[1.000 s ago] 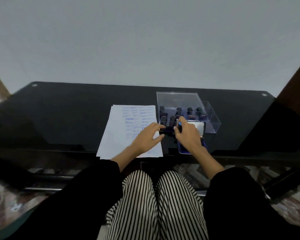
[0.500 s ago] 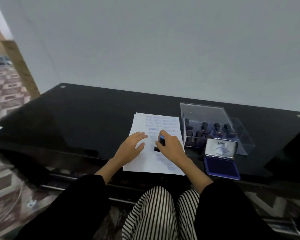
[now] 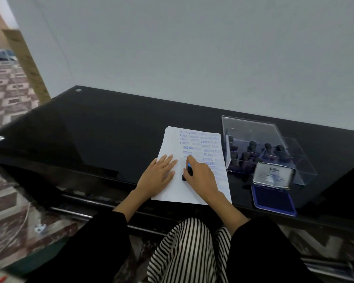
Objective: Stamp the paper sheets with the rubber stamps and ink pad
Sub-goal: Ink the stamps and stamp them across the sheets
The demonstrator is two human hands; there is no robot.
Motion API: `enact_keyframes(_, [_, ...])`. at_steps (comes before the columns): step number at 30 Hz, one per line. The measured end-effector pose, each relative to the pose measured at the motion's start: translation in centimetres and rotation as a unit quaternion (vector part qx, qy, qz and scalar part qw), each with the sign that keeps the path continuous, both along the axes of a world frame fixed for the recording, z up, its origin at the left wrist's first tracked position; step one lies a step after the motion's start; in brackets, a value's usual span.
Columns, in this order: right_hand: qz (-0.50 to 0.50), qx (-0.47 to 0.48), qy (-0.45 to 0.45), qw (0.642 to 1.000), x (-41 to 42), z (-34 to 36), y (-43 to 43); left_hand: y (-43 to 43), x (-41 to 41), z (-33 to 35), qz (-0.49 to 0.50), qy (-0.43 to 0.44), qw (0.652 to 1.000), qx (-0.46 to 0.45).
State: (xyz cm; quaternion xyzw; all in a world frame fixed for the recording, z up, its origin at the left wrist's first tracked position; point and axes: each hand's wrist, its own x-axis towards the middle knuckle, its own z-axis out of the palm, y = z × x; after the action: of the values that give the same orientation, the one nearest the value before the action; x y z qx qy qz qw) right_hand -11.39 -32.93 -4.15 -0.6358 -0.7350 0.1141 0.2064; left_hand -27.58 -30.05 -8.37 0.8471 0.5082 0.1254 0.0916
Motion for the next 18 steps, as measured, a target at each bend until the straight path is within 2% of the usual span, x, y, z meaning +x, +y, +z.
enact_keyframes(12, [-0.043, 0.041, 0.021, 0.998, -0.7, -1.8, -0.3, 0.2, 0.0, -0.4, 0.005, -0.015, 1.000, -0.002])
enact_keyframes(18, [-0.042, 0.021, 0.032, 0.998, -0.5, -1.3, 0.8, 0.2, 0.1, -0.4, 0.009, -0.017, 1.000, 0.004])
